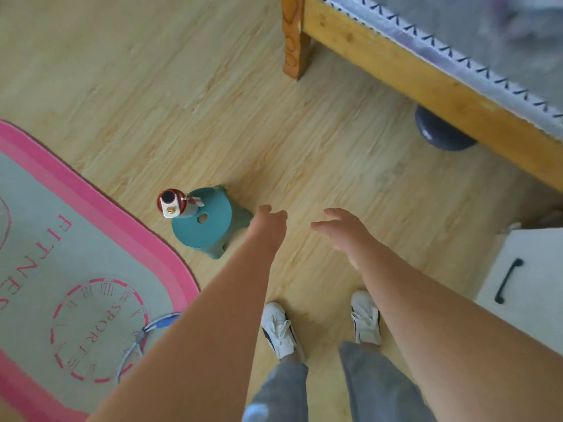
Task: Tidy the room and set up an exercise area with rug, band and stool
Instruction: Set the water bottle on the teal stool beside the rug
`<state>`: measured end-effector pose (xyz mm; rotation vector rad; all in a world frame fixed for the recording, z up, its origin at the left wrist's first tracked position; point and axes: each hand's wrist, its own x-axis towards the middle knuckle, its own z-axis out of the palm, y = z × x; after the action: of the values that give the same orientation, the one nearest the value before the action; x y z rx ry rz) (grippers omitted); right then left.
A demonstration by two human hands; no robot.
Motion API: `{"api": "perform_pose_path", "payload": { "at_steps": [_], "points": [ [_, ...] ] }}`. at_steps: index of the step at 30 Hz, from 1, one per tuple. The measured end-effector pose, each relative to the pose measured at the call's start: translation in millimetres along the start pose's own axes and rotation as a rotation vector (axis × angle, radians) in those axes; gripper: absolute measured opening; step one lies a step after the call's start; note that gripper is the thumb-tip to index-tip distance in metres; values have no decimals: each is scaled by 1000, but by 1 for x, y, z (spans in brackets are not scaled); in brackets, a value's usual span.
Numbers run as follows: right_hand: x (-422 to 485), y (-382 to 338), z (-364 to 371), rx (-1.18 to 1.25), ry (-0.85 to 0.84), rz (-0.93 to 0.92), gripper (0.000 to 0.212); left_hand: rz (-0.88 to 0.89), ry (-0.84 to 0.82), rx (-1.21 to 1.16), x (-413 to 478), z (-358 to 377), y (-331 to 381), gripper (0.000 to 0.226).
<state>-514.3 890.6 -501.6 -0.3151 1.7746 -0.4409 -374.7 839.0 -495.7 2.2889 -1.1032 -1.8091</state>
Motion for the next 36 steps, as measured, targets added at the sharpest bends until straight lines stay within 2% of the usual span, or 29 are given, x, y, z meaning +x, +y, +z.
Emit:
{"api": "perform_pose_path", "payload": {
  "at_steps": [3,5,8,11,17,21,26,29,30,33,36],
  "points": [
    [-5,20,-63,94,74,9,64,11,-42,115,-22,59,35,53],
    [-8,25,-82,124,82,6,65,4,-17,29,-29,78,44,53],
    [-18,57,-164,222,110,26,67,134,-85,243,-63,161,70,44],
    [-22,82,-237,292,128,25,70,214,-130,284,-89,236,88,33],
    [-44,137,-396,408,300,-21,66,312,-231,356,-169,394,118,38],
    [-55,172,-476,486,421,-13,57,398,-310,459,-202,476,127,38],
    [-63,210,-550,721,589,13,42,492,-400,520,-228,553,143,35],
    [-70,225,-580,802,673,7,7,572,-452,591,-233,593,154,34],
    [-70,230,-589,823,696,17,7,611,-453,625,-233,607,159,35],
    [-65,244,-613,914,777,55,23,758,-407,770,-231,654,179,40],
    [-44,262,-627,1020,831,101,68,927,-310,935,-229,697,202,45]
  ]
}}
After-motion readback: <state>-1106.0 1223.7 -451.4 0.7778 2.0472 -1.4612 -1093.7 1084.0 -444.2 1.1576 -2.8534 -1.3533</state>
